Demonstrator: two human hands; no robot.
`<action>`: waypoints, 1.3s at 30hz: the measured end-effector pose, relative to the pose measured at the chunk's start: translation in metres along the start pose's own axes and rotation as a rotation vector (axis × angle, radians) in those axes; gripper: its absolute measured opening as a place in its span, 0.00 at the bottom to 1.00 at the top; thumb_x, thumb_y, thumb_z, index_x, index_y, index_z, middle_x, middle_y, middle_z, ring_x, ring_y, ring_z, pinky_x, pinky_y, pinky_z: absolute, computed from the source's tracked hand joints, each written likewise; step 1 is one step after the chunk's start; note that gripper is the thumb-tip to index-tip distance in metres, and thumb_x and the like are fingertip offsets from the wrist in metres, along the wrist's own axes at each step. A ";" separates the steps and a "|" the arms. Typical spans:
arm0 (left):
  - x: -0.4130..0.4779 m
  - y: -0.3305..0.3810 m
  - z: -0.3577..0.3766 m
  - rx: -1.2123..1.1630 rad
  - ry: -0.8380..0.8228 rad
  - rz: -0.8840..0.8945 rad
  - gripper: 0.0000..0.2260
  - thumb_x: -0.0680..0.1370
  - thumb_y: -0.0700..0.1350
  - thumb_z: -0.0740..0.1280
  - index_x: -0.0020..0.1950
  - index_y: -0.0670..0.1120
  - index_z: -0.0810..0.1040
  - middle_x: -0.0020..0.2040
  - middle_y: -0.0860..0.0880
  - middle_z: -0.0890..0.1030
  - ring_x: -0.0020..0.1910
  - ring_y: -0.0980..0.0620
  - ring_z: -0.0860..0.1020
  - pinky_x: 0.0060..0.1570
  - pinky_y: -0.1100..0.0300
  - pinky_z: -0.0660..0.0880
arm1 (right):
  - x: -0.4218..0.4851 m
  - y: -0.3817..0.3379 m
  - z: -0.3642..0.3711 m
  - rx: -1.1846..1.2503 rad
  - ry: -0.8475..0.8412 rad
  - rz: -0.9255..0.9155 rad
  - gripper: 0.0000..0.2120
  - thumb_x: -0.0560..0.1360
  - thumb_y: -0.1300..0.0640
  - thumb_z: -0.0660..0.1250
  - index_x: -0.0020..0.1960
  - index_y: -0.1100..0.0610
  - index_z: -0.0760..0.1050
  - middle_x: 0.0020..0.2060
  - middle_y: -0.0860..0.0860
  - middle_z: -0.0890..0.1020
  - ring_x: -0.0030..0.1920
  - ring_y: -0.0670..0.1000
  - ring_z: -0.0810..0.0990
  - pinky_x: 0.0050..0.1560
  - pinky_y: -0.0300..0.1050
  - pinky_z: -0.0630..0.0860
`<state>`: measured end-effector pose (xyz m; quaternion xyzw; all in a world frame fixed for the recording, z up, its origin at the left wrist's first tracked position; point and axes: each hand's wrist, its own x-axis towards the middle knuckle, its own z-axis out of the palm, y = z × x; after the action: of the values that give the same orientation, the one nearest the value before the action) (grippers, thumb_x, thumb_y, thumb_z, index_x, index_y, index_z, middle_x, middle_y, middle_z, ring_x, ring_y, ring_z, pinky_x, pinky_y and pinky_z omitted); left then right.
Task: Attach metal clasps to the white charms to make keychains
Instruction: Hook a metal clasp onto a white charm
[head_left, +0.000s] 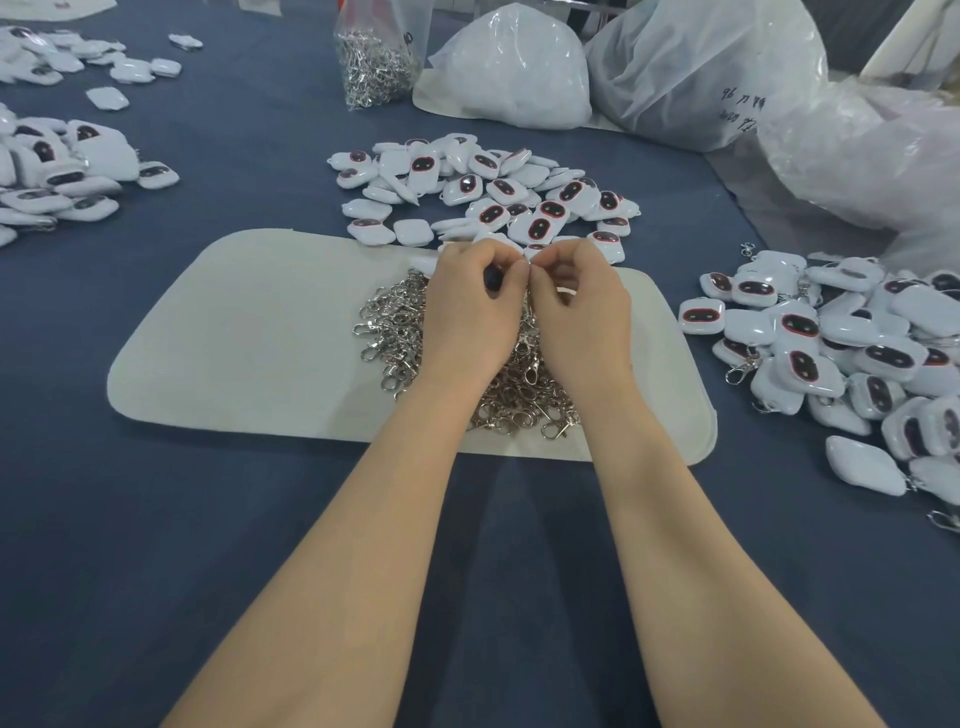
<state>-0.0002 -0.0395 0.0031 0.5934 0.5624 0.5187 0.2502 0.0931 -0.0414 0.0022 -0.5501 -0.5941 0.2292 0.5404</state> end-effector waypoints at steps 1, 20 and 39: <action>0.000 0.000 0.000 0.008 0.002 0.005 0.05 0.77 0.42 0.66 0.43 0.52 0.76 0.51 0.48 0.76 0.38 0.65 0.72 0.40 0.78 0.66 | 0.000 0.000 0.000 -0.008 0.001 -0.014 0.07 0.76 0.64 0.64 0.45 0.53 0.73 0.38 0.40 0.76 0.40 0.32 0.74 0.42 0.26 0.70; 0.001 -0.001 0.002 -0.040 0.045 -0.025 0.05 0.77 0.39 0.65 0.42 0.47 0.77 0.49 0.47 0.78 0.38 0.64 0.72 0.40 0.76 0.66 | -0.002 0.000 0.006 0.070 0.014 0.044 0.12 0.74 0.64 0.66 0.40 0.48 0.70 0.37 0.41 0.76 0.39 0.36 0.76 0.42 0.29 0.73; 0.001 0.001 0.000 -0.179 -0.039 -0.096 0.04 0.78 0.40 0.66 0.46 0.47 0.80 0.42 0.53 0.81 0.42 0.56 0.78 0.47 0.63 0.74 | -0.001 0.000 -0.001 0.003 -0.003 -0.028 0.07 0.77 0.63 0.64 0.44 0.53 0.69 0.37 0.42 0.75 0.37 0.36 0.74 0.41 0.29 0.70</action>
<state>0.0003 -0.0388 0.0042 0.5510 0.5367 0.5425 0.3378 0.0938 -0.0426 0.0015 -0.5403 -0.6023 0.2233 0.5436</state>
